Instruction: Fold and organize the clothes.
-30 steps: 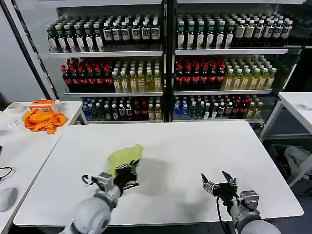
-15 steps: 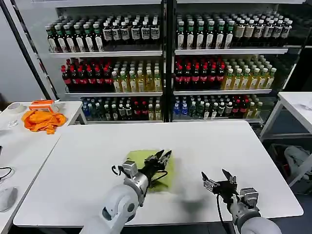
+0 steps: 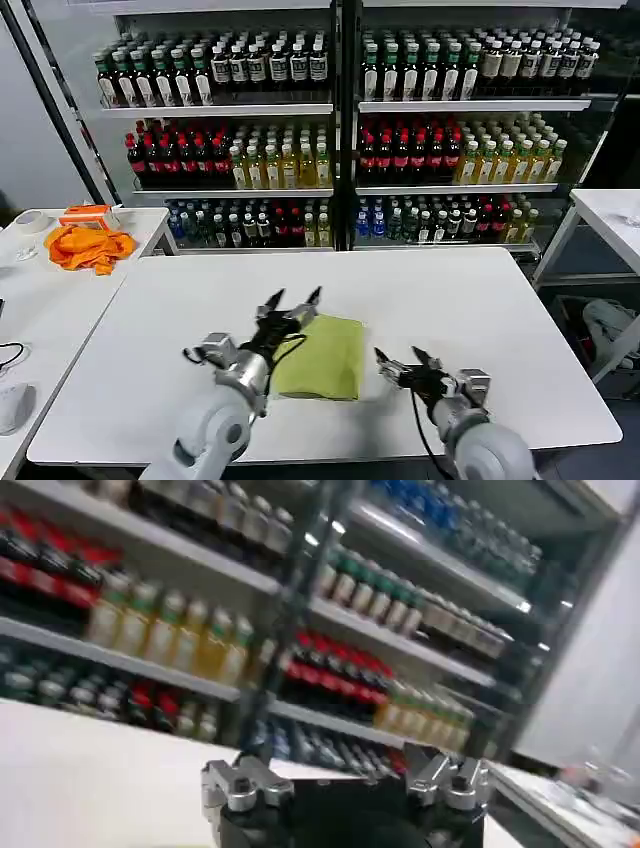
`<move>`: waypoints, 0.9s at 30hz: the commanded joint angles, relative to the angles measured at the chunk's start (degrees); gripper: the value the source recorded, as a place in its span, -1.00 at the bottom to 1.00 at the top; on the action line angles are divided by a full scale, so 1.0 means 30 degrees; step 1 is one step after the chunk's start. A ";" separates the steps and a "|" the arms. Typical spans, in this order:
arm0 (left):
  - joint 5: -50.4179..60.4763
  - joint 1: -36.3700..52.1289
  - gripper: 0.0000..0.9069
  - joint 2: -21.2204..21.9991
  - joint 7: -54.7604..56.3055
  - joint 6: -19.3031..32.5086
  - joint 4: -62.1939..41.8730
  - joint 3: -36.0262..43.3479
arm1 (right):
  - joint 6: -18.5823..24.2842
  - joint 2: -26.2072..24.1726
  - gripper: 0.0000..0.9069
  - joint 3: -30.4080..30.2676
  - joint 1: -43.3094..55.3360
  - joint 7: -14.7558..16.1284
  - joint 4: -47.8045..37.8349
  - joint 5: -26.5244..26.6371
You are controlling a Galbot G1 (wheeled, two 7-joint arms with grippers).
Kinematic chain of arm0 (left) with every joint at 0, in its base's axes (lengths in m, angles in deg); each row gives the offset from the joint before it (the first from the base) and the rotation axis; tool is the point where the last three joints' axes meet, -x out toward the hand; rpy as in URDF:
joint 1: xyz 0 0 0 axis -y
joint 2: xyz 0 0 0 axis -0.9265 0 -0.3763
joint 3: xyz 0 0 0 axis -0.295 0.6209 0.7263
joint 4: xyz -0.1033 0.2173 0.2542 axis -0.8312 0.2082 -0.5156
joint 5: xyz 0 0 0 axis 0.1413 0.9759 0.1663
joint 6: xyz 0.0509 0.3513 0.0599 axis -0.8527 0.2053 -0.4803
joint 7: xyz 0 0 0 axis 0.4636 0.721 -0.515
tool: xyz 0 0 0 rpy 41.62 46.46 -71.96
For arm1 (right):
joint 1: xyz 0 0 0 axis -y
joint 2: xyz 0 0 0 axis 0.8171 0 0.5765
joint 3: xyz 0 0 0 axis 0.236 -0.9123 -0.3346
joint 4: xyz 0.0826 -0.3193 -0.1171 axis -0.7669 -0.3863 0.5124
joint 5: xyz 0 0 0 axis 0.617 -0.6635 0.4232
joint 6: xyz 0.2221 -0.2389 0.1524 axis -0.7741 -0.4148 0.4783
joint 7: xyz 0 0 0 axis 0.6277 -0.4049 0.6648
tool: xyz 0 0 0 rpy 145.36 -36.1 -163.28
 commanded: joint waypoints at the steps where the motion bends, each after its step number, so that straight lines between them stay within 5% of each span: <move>1: 0.0689 -0.4845 1.00 -0.0546 0.0069 0.0941 0.2195 -0.4594 | -0.0218 0.1737 1.00 -0.3083 0.3738 -0.1344 -0.3253 0.4174; 16: 0.1165 -0.5489 1.00 0.0076 0.0091 0.0977 0.2475 -0.4395 | -0.0249 0.1732 1.00 -0.3000 0.3955 -0.2745 -0.4023 0.4422; 17: 0.1189 -0.5491 1.00 0.0090 0.0090 0.0965 0.2471 -0.4352 | -0.0243 0.1754 0.87 -0.3016 0.3949 -0.2769 -0.4031 0.4425; 19: 0.1187 -0.5497 1.00 0.0096 0.0089 0.0958 0.2454 -0.4324 | -0.0154 0.1792 -0.27 -0.3035 0.3933 -0.2766 -0.4006 0.4430; 21: 0.1165 -0.5520 1.00 0.0073 0.0092 0.0944 0.2450 -0.4323 | -0.0116 0.1812 -0.96 -0.3054 0.3902 -0.2746 -0.3963 0.4455; 27: 0.1100 -0.5574 1.00 0.0049 0.0095 0.0949 0.2493 -0.4336 | 0.0165 0.1725 -1.00 -0.2926 0.3704 -0.2682 -0.3785 0.4462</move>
